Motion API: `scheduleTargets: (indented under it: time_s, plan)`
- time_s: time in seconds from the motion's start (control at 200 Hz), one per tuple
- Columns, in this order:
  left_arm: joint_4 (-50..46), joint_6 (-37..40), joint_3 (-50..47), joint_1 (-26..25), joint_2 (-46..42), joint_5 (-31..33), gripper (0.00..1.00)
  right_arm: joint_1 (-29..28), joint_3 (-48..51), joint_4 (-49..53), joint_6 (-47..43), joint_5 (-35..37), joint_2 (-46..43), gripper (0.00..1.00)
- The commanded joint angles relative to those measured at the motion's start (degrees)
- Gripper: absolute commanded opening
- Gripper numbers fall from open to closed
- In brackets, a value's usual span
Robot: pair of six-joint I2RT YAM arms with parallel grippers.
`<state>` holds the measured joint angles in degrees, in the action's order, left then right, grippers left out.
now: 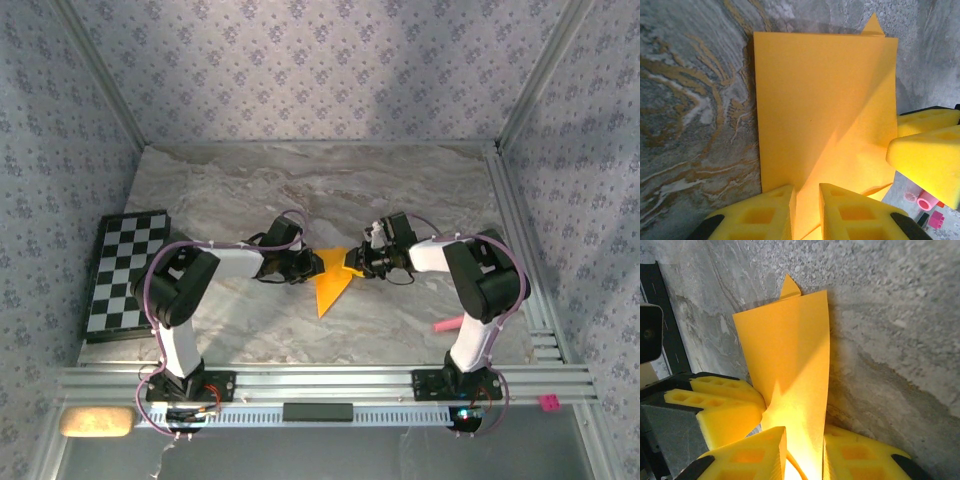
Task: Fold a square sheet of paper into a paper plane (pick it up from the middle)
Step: Fold the wing for the fifth time at the center of the table.
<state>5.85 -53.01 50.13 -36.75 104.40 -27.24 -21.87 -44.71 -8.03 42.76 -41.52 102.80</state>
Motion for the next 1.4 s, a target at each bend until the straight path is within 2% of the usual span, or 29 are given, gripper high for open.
scheduleTargets:
  time_s: [0.0,0.225,0.4,0.49,0.62,0.71,0.995,1.394]
  plan:
    - [-3.74,1.41,-0.49,0.27,0.01,1.40,0.22,0.46,-1.52,1.26,-1.36,-1.23,1.17,0.22]
    - [-2.58,1.02,-0.24,0.22,-0.67,0.61,0.22,1.14,-1.09,0.75,-0.97,-1.67,0.91,0.12]
    - [-3.10,1.85,0.30,0.20,-2.16,0.61,0.27,1.29,-0.35,-0.77,0.02,-3.29,-0.16,0.06]
    - [-3.29,2.16,0.42,0.20,-3.74,0.61,0.33,1.28,0.28,-1.34,0.68,-3.38,-1.29,0.02]
    - [-4.48,3.51,0.39,0.04,-7.13,2.37,0.50,1.22,2.06,-3.16,3.60,-1.54,-3.79,0.00]
    - [-7.43,5.96,1.22,-0.64,-8.84,4.50,0.53,0.92,3.96,-5.98,7.71,0.75,-5.86,0.00]
    - [-8.74,4.77,4.13,-1.82,-5.22,3.52,0.27,-1.25,5.56,-6.21,10.71,4.38,-7.97,0.00]
    - [-8.26,3.06,3.94,-1.76,0.78,3.78,0.16,-1.16,7.29,-9.32,11.28,2.69,-6.85,0.05]
